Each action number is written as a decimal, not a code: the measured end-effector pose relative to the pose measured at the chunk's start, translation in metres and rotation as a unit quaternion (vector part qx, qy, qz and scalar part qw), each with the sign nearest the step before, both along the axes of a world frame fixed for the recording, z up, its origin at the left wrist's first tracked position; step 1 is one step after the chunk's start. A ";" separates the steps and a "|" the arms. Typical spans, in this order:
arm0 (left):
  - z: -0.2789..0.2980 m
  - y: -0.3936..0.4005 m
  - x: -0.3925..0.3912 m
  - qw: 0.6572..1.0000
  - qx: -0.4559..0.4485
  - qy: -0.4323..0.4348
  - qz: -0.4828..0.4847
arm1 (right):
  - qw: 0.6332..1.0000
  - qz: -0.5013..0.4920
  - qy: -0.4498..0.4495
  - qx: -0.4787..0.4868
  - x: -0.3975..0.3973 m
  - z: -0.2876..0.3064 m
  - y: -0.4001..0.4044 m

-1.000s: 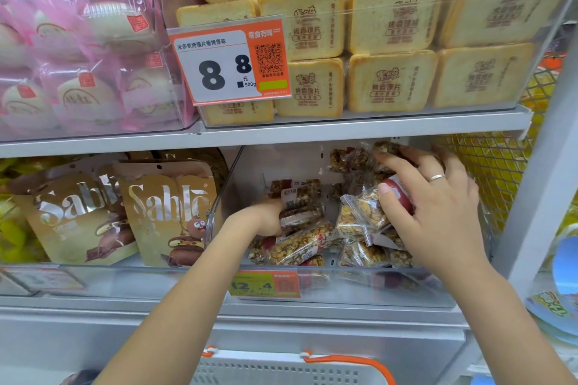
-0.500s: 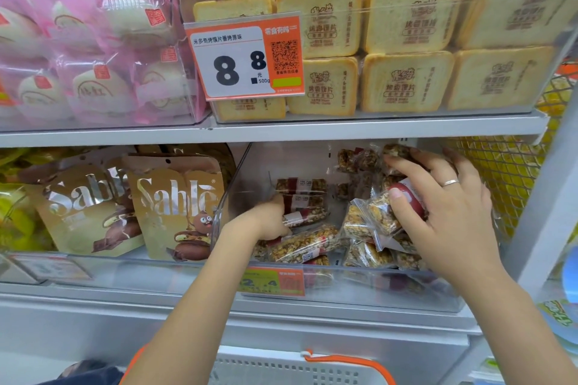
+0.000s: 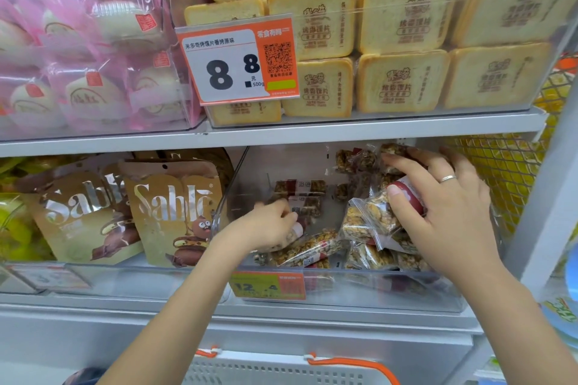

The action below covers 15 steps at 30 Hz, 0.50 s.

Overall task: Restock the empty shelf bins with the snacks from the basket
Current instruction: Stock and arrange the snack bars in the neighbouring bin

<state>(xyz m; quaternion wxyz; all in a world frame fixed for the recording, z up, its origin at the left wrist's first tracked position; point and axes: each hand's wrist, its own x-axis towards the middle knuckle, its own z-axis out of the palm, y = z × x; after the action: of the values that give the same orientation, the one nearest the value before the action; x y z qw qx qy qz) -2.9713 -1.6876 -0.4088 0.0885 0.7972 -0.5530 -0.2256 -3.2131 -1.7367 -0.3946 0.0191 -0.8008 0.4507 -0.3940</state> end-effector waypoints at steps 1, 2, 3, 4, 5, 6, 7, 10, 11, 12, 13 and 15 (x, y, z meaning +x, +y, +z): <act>0.008 -0.002 0.005 0.999 0.014 0.027 -0.010 | 1.000 -0.001 0.000 0.000 0.000 0.000 0.000; 0.016 -0.003 0.010 0.997 0.035 0.062 -0.021 | 1.000 -0.003 0.000 0.001 0.000 0.000 0.000; 0.022 -0.003 0.014 0.993 0.060 0.088 -0.043 | 1.000 -0.003 0.002 0.002 0.000 0.000 0.000; 0.026 -0.005 0.019 0.990 0.082 0.082 -0.081 | 1.000 -0.002 0.003 0.003 0.000 0.000 0.000; 0.028 -0.007 0.021 0.985 0.100 0.041 -0.132 | 1.000 -0.001 0.004 0.004 0.000 0.000 0.000; 0.028 -0.011 0.023 0.977 0.112 -0.017 -0.181 | 1.000 -0.001 0.004 0.005 0.001 0.000 -0.001; 0.027 -0.017 0.024 0.966 0.116 -0.071 -0.221 | 1.000 -0.001 0.004 0.006 0.001 -0.001 -0.001; 0.023 -0.032 0.027 0.938 0.104 -0.149 -0.295 | 1.000 0.003 -0.004 0.001 0.000 -0.001 -0.002; 0.022 -0.034 0.028 0.931 0.097 -0.167 -0.309 | 1.000 0.003 -0.006 -0.001 -0.001 -0.001 -0.002; 0.022 -0.036 0.029 0.926 0.092 -0.181 -0.318 | 1.000 0.004 -0.007 -0.001 -0.001 -0.001 -0.001; 0.022 -0.038 0.030 0.922 0.090 -0.190 -0.325 | 1.000 0.005 -0.008 -0.001 -0.001 -0.001 -0.001; 0.024 -0.041 0.031 0.921 0.088 -0.193 -0.327 | 1.000 0.005 -0.009 -0.001 0.000 -0.001 -0.002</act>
<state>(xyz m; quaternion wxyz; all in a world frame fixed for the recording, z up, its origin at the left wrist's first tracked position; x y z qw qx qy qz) -2.9405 -1.7283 -0.3851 -0.1695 0.6051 -0.7667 -0.1314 -3.2128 -1.7392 -0.3952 0.0241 -0.7997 0.4458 -0.4015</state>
